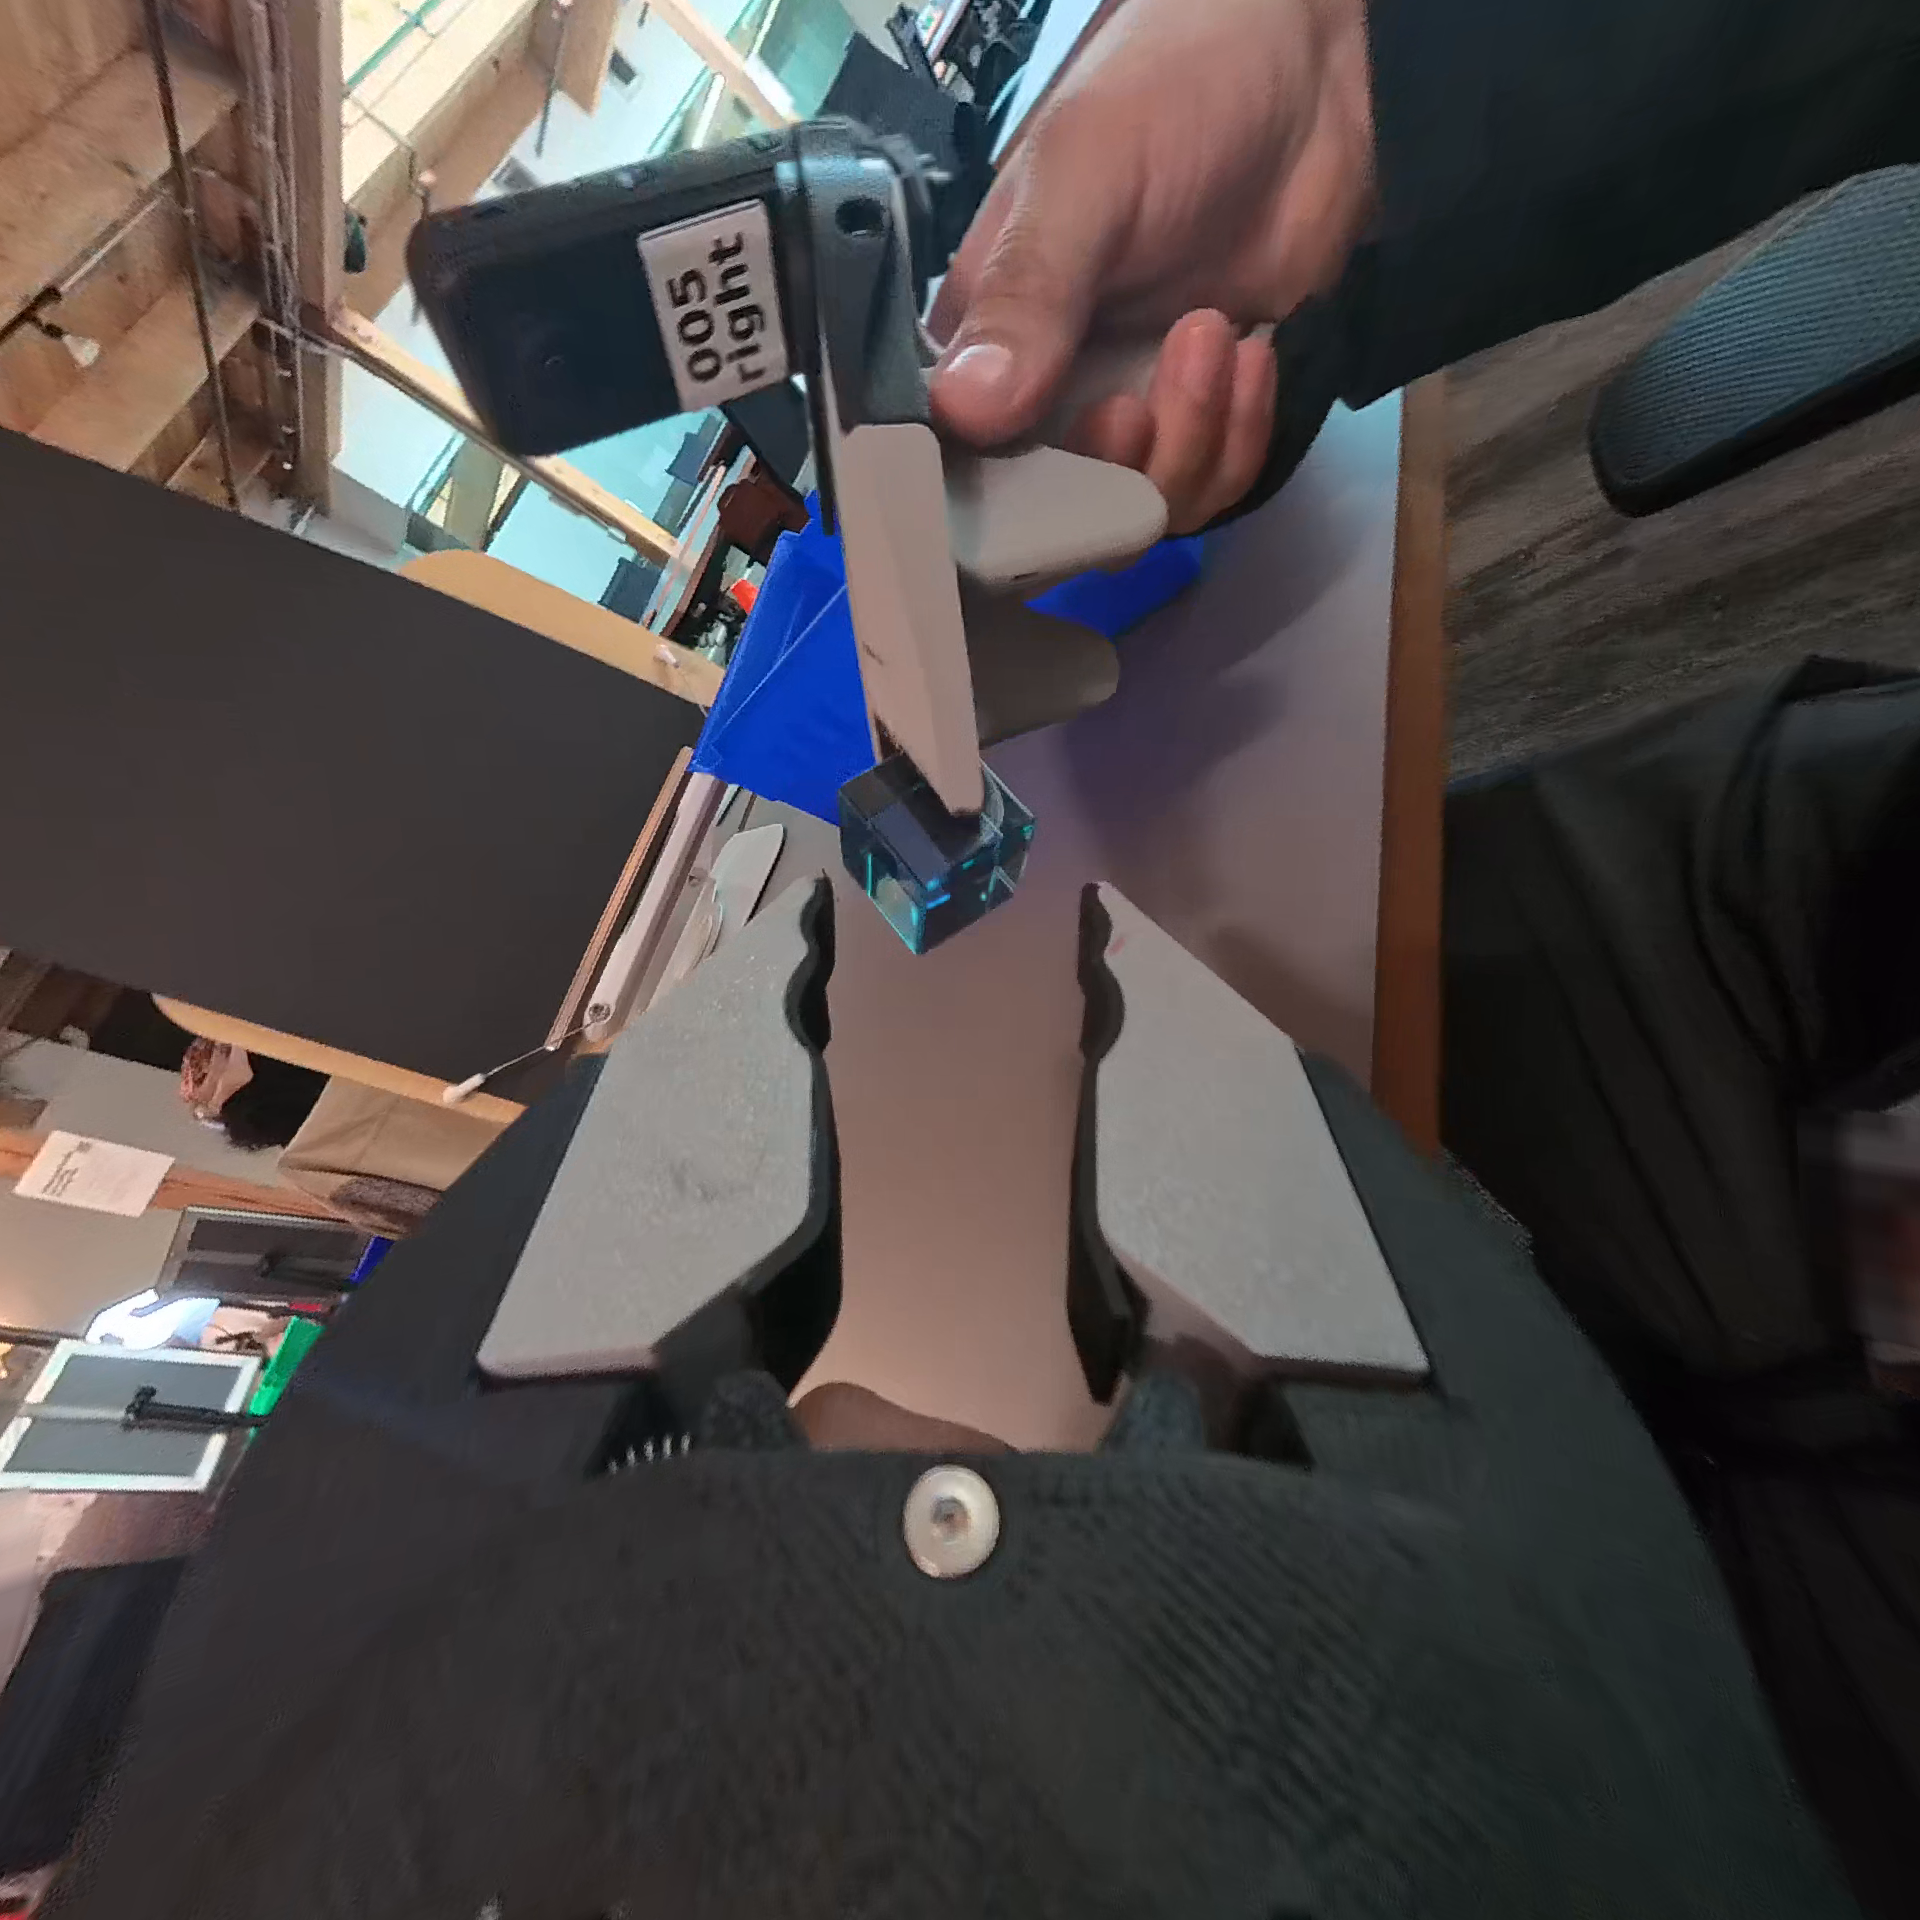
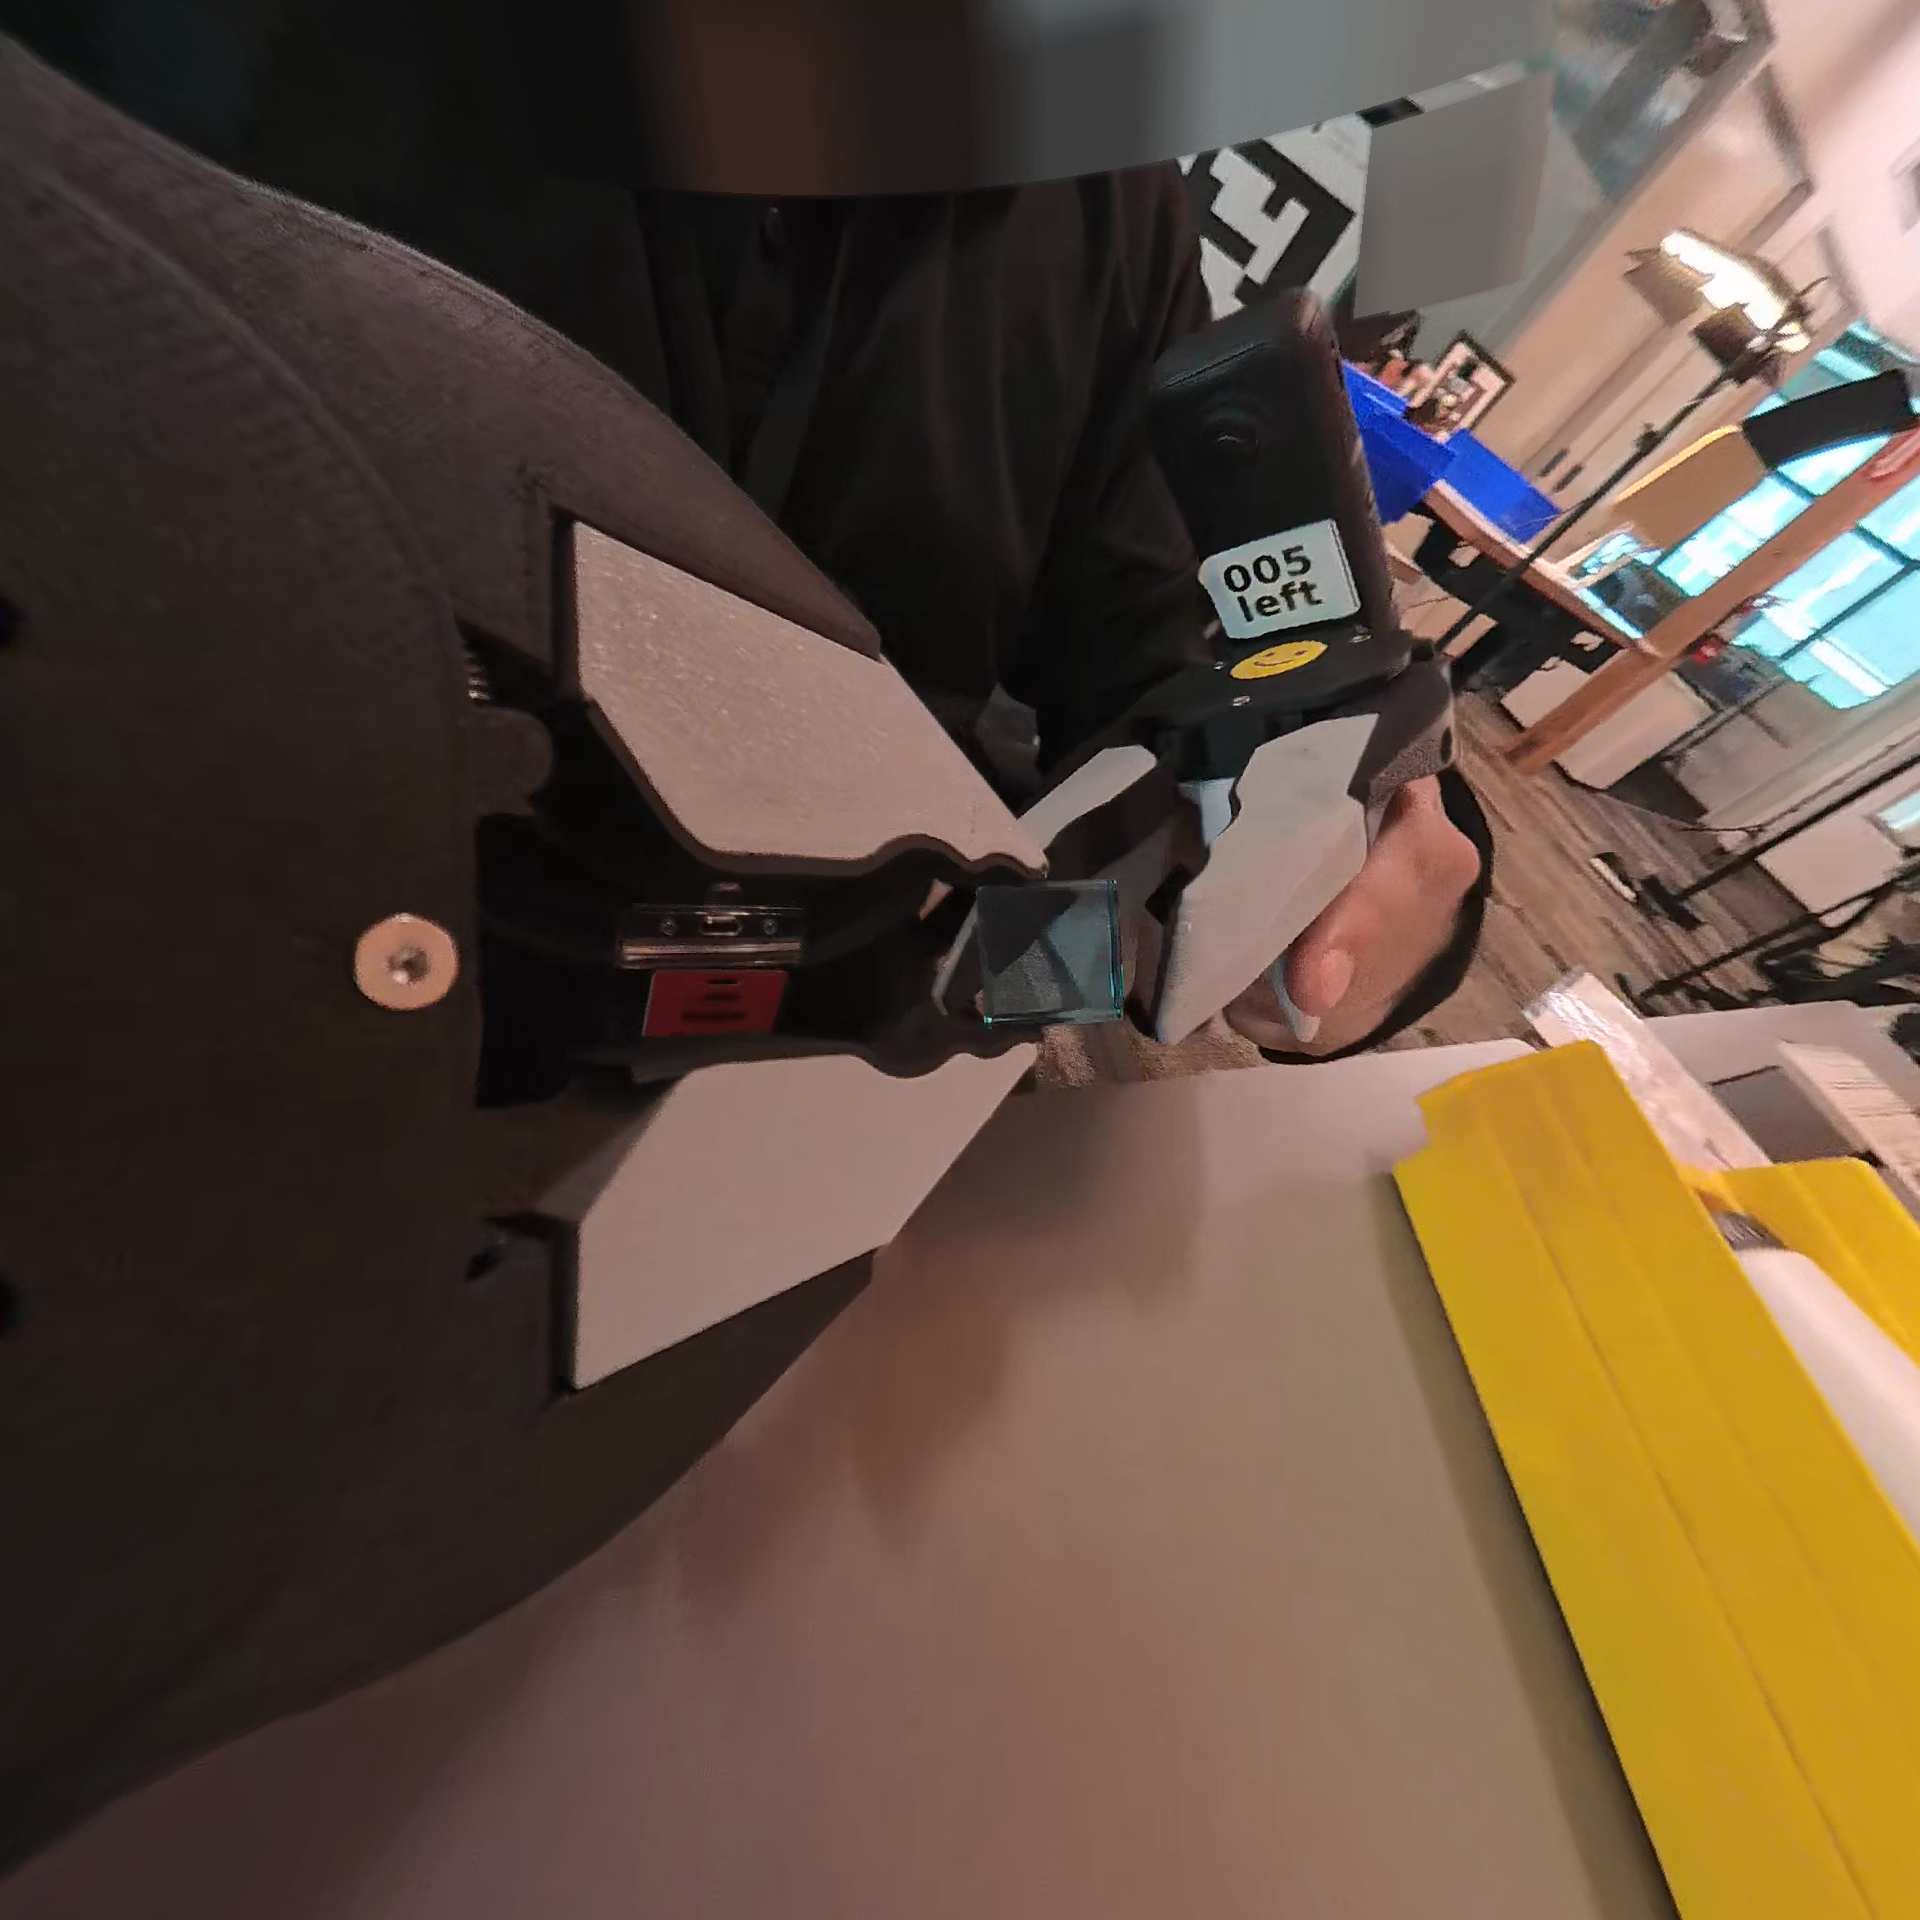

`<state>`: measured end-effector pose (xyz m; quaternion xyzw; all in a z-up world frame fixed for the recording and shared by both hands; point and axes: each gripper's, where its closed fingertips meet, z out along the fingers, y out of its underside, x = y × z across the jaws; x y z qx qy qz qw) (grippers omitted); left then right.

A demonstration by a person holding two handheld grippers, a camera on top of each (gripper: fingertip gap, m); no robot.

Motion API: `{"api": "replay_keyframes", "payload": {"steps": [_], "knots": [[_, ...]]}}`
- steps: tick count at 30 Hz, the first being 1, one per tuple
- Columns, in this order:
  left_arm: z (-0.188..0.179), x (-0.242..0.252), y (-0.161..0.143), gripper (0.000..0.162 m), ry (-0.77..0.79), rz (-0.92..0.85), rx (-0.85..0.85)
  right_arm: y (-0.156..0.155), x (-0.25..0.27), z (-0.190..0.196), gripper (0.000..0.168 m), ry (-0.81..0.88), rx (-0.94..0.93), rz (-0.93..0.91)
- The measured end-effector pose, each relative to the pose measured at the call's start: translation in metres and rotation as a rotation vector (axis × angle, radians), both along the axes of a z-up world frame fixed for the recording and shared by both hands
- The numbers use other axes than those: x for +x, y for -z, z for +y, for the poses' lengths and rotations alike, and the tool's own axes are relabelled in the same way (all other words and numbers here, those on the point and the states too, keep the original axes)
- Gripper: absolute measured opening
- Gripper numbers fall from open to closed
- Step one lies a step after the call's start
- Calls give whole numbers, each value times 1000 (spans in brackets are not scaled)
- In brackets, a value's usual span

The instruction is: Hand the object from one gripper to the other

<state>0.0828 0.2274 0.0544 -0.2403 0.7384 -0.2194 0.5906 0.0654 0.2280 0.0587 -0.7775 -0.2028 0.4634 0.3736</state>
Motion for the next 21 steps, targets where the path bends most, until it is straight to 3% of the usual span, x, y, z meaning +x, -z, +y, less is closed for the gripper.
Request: {"api": "replay_keyframes", "payload": {"steps": [3,5,11,17,21], "knots": [[-7,-1,4,44,34,7,23,7,-8,-4,24,-39,-20,-23],[-9,-3,5,34,53,-6,55,11,-11,-6,24,-57,-35,-38],[-5,-2,3,34,57,-22,77,14,-12,-4,24,-53,-35,-42],[18,9,-38,33,-155,-286,-82,-15,-8,8,26,12,49,117],[26,8,-47,33,-256,-405,-181,-26,-7,16,26,62,112,156]]}}
